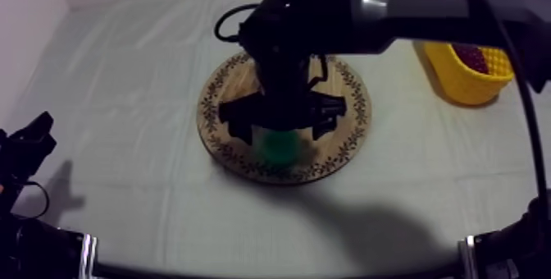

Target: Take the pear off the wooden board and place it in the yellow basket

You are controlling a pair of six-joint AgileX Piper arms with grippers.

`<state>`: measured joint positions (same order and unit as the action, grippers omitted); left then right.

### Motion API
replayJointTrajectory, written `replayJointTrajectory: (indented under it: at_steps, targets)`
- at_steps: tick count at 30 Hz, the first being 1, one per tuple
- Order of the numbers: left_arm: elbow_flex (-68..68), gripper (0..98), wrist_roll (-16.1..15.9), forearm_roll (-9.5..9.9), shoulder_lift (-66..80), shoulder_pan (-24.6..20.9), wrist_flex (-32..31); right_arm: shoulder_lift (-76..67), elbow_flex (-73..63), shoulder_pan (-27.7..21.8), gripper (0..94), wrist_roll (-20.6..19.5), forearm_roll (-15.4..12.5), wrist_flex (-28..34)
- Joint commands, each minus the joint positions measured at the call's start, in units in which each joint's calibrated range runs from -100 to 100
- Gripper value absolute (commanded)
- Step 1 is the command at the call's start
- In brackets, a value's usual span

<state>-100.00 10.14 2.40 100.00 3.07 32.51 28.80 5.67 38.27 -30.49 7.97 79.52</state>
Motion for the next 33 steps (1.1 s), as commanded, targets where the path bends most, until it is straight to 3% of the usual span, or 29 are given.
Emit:
replayJointTrajectory:
  at_steps: [1,9,13,16,20,22,33]
  targets:
    - [0.0,0.1,0.0,0.02,0.0,0.0,0.0,1.2,0.1,0.1,84.5,0.2,-0.3,-0.5]
    - [0.0,0.1,0.0,0.02,0.0,0.0,0.0,5.5,-0.8,-0.4,80.6,1.2,-1.2,-2.1]
    - [0.0,0.1,0.0,0.02,0.0,0.0,0.0,6.9,-1.4,-1.0,74.3,1.6,-1.2,-2.9]
    - [0.0,0.1,0.0,0.02,0.0,0.0,0.0,7.5,-1.7,-1.4,63.3,2.3,-1.3,-3.5]
    - [0.0,0.1,0.0,0.02,0.0,0.0,0.0,7.2,-1.5,-1.7,36.1,3.5,-1.1,-4.8]
    - [0.0,0.1,0.0,0.02,0.0,0.0,0.0,6.8,-1.3,-1.6,30.7,3.7,-1.1,-4.9]
    - [0.0,0.1,0.0,0.02,0.0,0.0,0.0,-1.1,1.8,-1.9,30.8,4.6,0.6,-2.6]
